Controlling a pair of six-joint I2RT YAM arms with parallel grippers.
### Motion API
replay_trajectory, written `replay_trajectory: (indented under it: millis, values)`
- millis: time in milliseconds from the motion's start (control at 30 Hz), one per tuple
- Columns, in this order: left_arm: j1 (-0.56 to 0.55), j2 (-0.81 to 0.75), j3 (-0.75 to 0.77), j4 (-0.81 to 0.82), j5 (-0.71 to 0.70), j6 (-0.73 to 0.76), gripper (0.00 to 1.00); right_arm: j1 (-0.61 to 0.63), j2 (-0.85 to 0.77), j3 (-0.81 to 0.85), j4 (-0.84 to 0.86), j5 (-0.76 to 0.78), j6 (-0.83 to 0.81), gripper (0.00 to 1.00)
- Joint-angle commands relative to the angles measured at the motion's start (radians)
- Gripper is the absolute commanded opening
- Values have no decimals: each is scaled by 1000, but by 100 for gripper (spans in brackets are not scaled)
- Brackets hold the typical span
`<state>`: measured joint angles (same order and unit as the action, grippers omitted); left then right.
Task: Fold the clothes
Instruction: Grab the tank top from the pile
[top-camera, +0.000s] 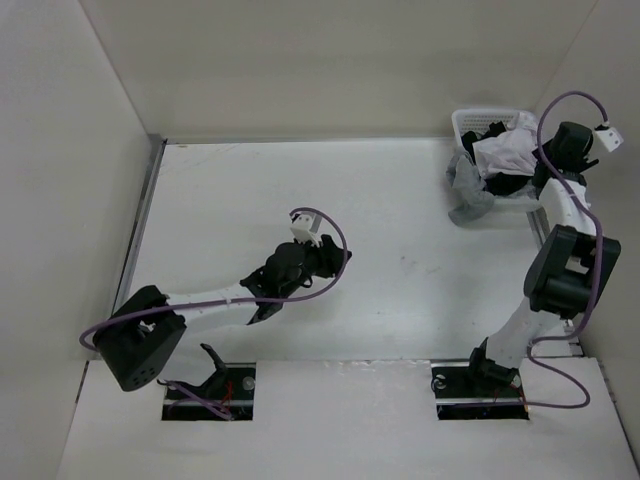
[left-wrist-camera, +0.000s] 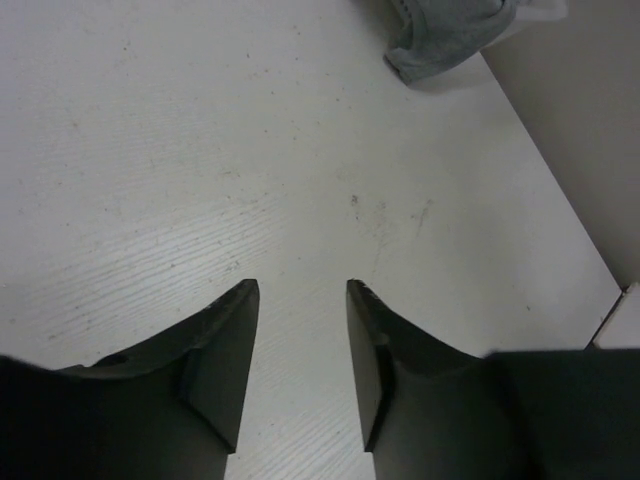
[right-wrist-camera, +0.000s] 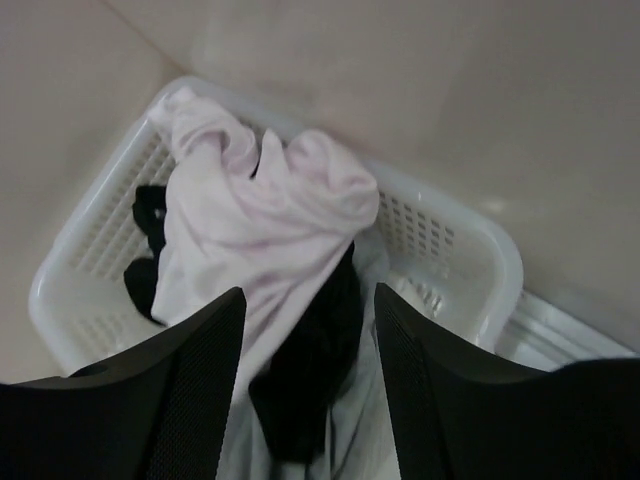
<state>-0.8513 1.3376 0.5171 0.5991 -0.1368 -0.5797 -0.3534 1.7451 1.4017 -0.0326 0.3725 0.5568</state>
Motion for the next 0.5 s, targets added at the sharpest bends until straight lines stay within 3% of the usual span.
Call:
replay_trajectory:
  millis: [0,200,300,433,467]
  values:
    - [5,23,-23,131,22,0,45,-12,109,152,5,-44,-31,60]
    - [27,64,-28,165,36,-5,49,-48,332,345,-36,-69,15,61]
    - [44,77,-26,172,42,-9,49,-65,399,390,-36,-92,47,57]
    - [54,104,-25,199,66,-25,49,-78,427,396,-20,-132,89,36]
    - [57,112,-23,202,74,-28,49,-81,429,392,-12,-147,97,20]
